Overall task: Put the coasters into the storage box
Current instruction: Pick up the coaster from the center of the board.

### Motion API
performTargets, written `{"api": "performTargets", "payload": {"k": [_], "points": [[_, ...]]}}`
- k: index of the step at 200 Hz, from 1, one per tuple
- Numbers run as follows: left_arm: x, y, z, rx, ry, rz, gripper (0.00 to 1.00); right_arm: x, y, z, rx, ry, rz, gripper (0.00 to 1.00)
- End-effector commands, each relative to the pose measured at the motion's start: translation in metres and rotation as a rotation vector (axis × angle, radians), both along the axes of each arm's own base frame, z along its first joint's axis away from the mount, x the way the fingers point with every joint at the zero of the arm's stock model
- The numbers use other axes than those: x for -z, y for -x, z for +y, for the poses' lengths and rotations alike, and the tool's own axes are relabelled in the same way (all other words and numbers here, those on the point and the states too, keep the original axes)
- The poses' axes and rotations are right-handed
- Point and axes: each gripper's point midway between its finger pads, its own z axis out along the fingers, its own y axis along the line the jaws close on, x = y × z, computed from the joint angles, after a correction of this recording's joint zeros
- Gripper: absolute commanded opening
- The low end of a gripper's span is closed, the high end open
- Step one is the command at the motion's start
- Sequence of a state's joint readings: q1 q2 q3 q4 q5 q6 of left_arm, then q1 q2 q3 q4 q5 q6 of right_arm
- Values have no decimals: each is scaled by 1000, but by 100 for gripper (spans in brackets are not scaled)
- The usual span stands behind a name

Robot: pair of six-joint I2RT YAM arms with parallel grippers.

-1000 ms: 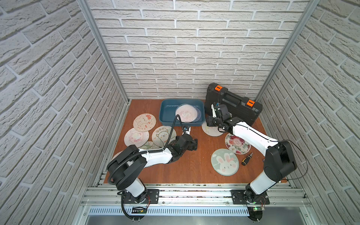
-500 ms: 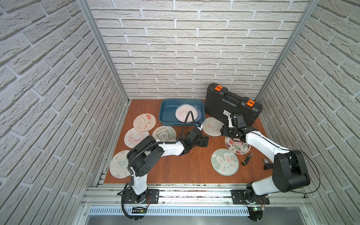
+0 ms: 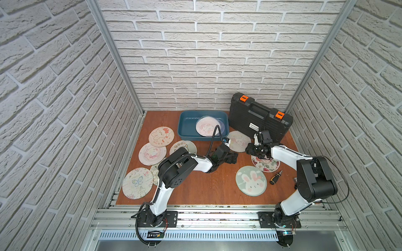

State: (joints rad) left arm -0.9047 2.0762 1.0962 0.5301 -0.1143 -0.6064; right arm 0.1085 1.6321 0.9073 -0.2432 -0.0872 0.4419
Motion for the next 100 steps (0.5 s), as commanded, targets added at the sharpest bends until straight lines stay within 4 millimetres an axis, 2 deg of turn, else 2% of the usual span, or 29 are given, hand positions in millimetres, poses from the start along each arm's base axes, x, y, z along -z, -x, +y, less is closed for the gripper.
{"api": "performTargets", "payload": {"k": [1, 100], "points": [[-4, -8, -7, -36, 52, -31, 97, 3, -10, -1, 26, -13, -30, 56], [11, -17, -7, -109, 90, 3, 97, 29, -22, 1, 68, -38, -3, 54]]}}
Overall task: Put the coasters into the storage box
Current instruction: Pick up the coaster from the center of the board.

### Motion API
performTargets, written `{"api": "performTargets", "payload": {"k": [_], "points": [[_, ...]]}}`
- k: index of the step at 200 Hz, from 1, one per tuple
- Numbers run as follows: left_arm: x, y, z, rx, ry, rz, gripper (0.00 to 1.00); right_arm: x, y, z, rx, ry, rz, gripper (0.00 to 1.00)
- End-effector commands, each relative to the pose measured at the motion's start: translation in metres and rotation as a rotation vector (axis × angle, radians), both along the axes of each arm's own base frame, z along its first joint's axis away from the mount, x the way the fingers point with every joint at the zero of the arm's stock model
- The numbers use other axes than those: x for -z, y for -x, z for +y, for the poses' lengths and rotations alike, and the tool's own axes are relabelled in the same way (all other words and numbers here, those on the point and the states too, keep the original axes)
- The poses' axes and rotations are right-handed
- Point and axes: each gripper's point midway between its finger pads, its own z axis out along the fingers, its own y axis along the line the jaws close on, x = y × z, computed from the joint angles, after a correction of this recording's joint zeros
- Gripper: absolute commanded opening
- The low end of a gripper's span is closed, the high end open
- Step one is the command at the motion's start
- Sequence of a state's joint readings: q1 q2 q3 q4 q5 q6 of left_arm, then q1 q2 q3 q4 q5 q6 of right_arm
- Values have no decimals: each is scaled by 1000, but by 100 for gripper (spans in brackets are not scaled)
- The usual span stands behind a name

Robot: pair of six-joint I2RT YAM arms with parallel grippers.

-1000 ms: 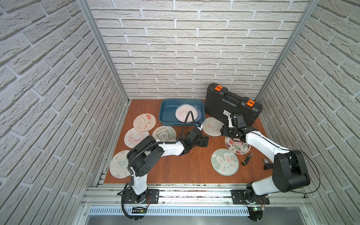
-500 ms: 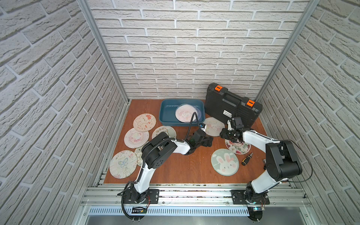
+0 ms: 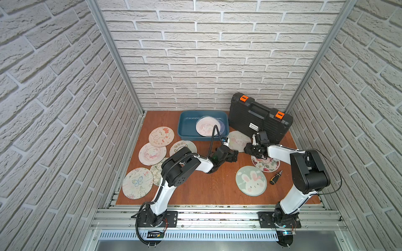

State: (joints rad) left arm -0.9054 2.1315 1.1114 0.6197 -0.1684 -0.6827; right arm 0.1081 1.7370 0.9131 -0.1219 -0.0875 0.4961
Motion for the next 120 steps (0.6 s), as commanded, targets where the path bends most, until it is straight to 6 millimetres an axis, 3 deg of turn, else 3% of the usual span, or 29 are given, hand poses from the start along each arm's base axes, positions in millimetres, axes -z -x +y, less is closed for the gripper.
{"api": "performTargets", "payload": {"k": [1, 120], "points": [[8, -4, -5, -26, 18, 10, 97, 7, -3, -1, 21, -9, 11, 54], [6, -14, -31, -18, 109, 59, 97, 10, -5, -4, 39, 5, 16, 53]]}}
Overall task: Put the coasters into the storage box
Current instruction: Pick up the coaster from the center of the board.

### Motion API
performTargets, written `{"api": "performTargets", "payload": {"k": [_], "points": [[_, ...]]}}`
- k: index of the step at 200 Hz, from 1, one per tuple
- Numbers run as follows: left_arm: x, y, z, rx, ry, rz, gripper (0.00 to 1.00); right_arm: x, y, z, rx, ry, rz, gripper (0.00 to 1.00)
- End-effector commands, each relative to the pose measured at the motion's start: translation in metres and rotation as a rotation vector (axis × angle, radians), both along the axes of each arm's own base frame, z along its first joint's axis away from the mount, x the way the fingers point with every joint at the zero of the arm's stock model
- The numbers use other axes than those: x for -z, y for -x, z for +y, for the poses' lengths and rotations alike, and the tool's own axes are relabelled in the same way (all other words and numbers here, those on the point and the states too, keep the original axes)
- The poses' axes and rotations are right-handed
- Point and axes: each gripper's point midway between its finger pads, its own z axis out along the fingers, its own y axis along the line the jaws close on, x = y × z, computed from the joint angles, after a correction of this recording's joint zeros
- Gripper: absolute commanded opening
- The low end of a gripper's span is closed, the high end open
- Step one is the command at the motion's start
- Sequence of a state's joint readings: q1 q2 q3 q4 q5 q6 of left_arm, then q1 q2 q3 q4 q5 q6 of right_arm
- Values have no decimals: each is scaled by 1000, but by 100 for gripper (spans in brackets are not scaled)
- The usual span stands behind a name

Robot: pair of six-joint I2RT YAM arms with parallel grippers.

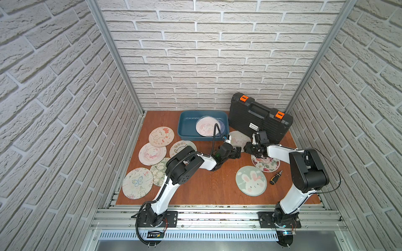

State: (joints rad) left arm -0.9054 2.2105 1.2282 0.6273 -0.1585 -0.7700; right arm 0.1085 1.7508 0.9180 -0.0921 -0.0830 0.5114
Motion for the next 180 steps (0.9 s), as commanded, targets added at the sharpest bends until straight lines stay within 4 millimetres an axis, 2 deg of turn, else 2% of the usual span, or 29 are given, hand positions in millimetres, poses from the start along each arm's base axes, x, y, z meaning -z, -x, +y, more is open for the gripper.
{"api": "performTargets", "payload": {"k": [1, 35, 76, 121, 149, 180], "points": [[11, 2, -8, 13, 14, 30, 97, 11, 2, -4, 24, 11, 35, 53], [5, -1, -15, 17, 39, 29, 96, 11, 1, -5, 26, 13, 35, 53], [-2, 0, -12, 6, 12, 86, 93, 8, 2, -6, 24, 25, 34, 53], [11, 13, 5, -51, -152, 314, 93, 6, 3, -10, 29, 43, 27, 53], [17, 18, 5, -58, -103, 396, 93, 6, 3, -10, 30, 43, 26, 53], [24, 8, 6, -77, -26, 392, 92, 4, 2, -10, 28, 47, 22, 53]]}}
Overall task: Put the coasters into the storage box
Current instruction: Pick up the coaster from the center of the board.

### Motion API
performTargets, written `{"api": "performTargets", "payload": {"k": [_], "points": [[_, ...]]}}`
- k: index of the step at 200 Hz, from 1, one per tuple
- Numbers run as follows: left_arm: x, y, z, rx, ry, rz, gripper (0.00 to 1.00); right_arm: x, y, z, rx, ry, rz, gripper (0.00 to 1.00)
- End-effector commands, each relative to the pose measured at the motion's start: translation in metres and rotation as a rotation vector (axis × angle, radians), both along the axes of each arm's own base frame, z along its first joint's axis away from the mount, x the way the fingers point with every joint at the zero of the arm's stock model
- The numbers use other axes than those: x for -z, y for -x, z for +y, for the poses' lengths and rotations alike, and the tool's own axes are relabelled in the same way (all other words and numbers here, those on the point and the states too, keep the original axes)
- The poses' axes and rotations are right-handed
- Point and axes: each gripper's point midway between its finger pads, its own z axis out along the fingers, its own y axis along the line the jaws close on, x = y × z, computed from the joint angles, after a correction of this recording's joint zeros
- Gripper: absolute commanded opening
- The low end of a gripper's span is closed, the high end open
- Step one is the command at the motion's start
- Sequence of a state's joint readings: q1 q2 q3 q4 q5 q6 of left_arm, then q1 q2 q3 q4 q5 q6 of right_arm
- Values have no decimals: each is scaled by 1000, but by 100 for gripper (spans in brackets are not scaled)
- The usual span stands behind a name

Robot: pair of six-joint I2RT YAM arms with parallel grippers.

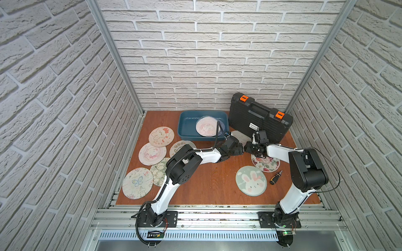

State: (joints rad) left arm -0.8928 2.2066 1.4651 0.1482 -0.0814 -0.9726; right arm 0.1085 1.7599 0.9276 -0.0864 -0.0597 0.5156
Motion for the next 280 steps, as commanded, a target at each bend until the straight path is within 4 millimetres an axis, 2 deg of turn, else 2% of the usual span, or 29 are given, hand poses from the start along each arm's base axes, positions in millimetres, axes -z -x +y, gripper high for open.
{"api": "performTargets", "payload": {"k": [1, 73, 135, 224, 280], "points": [[25, 6, 13, -27, 8, 94, 92, 4, 6, -7, 12, 29, 29, 53], [36, -19, 8, -75, 71, 11, 84, 4, 5, -8, 10, 39, 30, 53], [28, -34, 4, -91, 49, -106, 73, 5, 5, -8, 8, 42, 35, 53], [12, -51, -11, -63, 19, -176, 49, 0, 8, -10, 3, 52, 30, 52], [1, -59, -16, -49, 3, -213, 19, -9, 11, -12, 2, 68, 14, 52]]}}
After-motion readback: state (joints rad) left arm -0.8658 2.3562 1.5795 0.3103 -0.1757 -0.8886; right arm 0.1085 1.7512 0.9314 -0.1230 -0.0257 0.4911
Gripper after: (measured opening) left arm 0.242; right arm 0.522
